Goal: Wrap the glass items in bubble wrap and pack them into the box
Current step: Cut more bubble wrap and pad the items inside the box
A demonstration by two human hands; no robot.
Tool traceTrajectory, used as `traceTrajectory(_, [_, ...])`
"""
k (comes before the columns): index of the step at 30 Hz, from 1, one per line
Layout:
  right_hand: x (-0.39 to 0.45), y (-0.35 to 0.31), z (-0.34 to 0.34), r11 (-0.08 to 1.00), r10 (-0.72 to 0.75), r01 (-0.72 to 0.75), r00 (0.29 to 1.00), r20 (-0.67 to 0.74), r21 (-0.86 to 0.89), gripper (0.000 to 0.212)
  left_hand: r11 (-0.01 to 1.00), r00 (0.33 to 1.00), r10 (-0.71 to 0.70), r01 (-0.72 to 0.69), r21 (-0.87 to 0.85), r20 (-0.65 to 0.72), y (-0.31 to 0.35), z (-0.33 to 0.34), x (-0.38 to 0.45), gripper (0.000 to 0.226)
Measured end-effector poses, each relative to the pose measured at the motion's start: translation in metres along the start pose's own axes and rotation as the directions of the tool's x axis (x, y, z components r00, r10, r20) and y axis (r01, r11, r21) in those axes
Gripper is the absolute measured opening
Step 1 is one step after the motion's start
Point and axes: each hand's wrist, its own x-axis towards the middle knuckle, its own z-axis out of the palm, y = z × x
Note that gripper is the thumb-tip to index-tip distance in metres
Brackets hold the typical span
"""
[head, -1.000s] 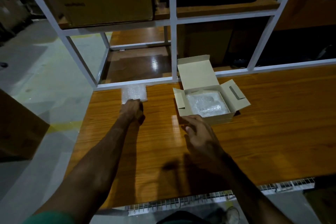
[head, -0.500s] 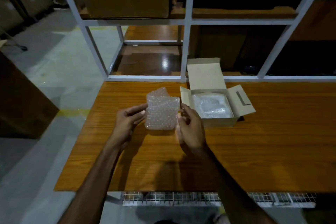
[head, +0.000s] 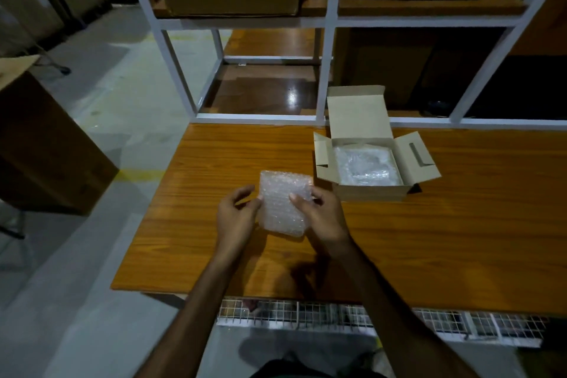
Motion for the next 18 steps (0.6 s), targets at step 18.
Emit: traceTrajectory(18, [-0.015,-0.003,-0.09,0.964,-0.218,0.152,0.92,-0.324,-0.218,0.02,0.998,0.997,-0.045,0.048,-0.035,0.06,0.033,0.058,-0.031,0.018])
